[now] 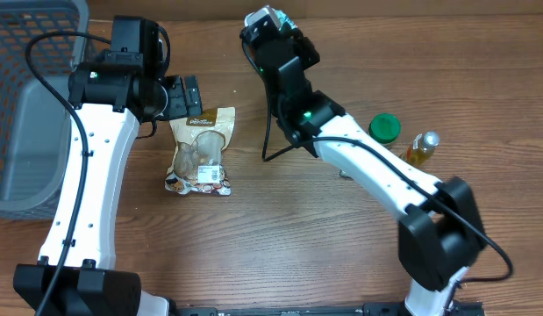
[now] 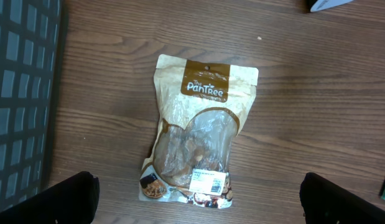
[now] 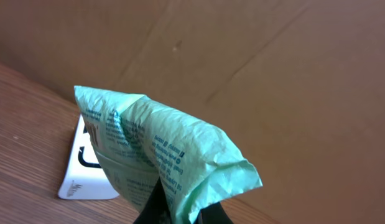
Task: Scan the item barcode
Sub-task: 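Hold the wipes pack against the scanner window with the right gripper, then move the wipes pack down and set it on the table right of center, then move the open right gripper left toward the Pantree snack bag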
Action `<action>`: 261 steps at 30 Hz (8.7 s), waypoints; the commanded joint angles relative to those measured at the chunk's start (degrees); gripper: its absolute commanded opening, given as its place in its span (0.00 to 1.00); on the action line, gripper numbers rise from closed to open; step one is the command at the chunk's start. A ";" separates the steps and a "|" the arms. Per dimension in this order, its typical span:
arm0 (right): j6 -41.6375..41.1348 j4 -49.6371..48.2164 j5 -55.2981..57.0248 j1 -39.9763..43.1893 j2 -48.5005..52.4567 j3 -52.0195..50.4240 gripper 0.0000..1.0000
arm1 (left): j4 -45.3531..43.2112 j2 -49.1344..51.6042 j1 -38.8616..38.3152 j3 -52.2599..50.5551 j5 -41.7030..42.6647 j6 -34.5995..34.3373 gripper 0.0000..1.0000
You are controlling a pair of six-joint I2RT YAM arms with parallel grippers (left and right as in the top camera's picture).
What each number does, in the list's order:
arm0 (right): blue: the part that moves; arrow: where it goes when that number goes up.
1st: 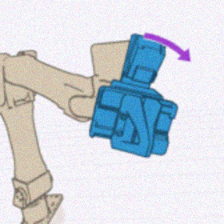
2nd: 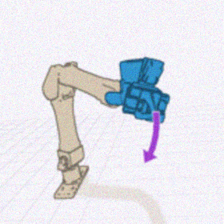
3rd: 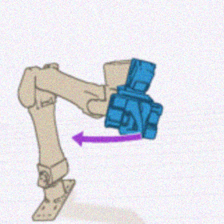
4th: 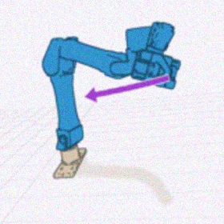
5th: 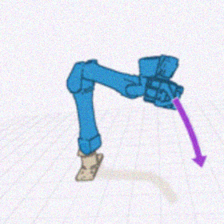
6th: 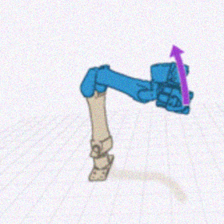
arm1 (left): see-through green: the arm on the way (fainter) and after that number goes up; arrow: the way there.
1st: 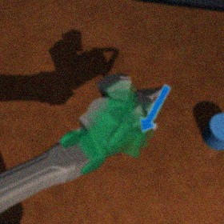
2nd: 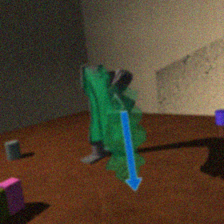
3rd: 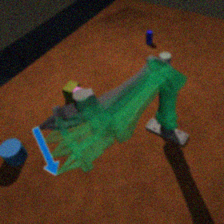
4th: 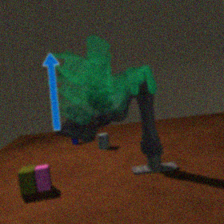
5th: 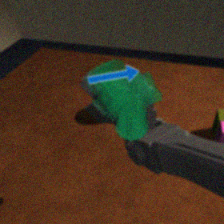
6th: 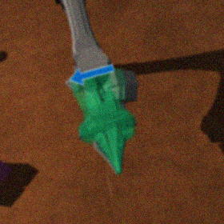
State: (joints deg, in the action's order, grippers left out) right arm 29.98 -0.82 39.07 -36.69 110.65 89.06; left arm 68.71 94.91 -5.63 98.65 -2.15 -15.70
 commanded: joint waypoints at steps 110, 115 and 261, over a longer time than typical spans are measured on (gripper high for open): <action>-55.69 50.29 -41.51 6.84 3.37 4.22 0.04 | -0.02 0.44 -0.17 -0.04 0.28 0.48 1.00; -55.69 55.54 -42.07 8.98 3.37 4.22 0.05 | 0.00 0.44 -0.17 -0.04 0.28 0.48 0.99; -58.73 38.40 -54.18 2.29 -2.25 -5.68 0.99 | 0.00 0.44 -0.17 -0.04 0.28 0.48 1.00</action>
State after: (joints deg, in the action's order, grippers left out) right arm -28.67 38.11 -15.62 -34.48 109.23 82.52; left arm 68.75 94.91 -5.63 98.63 -2.15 -15.70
